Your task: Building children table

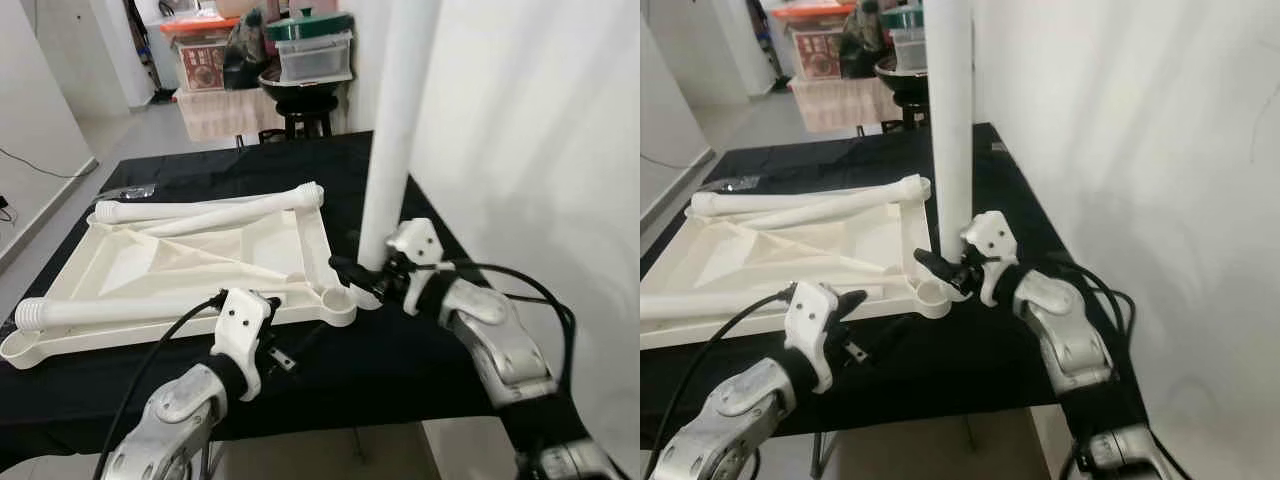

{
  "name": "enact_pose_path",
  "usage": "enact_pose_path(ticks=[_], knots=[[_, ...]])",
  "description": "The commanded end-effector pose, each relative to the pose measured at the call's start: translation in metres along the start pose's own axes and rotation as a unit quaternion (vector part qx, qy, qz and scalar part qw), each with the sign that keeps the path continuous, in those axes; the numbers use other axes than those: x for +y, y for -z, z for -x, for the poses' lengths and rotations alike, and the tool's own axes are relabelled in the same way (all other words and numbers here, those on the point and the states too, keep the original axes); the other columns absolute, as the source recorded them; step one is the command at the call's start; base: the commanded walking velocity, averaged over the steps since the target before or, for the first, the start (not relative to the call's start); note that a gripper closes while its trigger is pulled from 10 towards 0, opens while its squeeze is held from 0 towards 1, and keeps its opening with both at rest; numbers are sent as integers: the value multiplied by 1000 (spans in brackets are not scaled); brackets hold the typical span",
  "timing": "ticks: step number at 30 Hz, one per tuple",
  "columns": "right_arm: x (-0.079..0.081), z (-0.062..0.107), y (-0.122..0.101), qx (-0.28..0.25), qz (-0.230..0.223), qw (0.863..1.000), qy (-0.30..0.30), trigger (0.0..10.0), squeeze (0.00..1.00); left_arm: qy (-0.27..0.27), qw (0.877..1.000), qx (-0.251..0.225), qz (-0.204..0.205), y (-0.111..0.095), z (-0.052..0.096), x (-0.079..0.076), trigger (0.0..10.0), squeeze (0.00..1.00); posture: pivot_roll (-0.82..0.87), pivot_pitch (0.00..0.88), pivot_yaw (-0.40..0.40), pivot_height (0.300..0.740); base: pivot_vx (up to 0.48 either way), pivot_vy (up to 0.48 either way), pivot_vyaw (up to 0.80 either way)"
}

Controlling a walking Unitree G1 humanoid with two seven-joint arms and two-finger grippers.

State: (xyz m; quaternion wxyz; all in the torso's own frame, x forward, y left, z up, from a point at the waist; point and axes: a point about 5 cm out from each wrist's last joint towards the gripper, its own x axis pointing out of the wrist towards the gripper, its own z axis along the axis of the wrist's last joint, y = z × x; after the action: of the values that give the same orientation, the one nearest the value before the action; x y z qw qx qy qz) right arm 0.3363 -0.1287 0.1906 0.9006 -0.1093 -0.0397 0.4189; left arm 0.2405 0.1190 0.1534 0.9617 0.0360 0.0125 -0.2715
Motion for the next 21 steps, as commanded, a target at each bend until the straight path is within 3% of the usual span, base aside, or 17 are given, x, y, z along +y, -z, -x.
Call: enact_pose_path(ticks=[1,2,3,7,12,21], knots=[[1,-7,0,2,-7,1000,-29,10000,0,0,1000,-2,-23,-3,3,-1,10000,0,-107,33,31,740,0,0,0],[-2,-9,-1,2,-9,999,-41,10000,0,0,1000,-6,-29,-5,5,-2,10000,0,-104,48,32,740,0,0,0],[-4,-12,-2,1,-15,999,-49,10000,0,-3,999,-12,-34,-7,7,-3,0,0,-101,58,33,740,0,0,0],[-6,-15,-4,-2,-19,998,-60,10000,0,2,999,-13,-38,-9,9,-4,0,0,-94,72,32,740,0,0,0],[-7,-24,-17,-21,-33,990,-135,10000,0,-11,998,-10,-56,-12,20,-7,0,0,-60,147,24,740,0,0,0],[-16,-20,-17,-16,-49,977,-205,10000,0,-16,997,3,-79,-13,34,-12,0,0,-29,201,22,740,0,0,0]])
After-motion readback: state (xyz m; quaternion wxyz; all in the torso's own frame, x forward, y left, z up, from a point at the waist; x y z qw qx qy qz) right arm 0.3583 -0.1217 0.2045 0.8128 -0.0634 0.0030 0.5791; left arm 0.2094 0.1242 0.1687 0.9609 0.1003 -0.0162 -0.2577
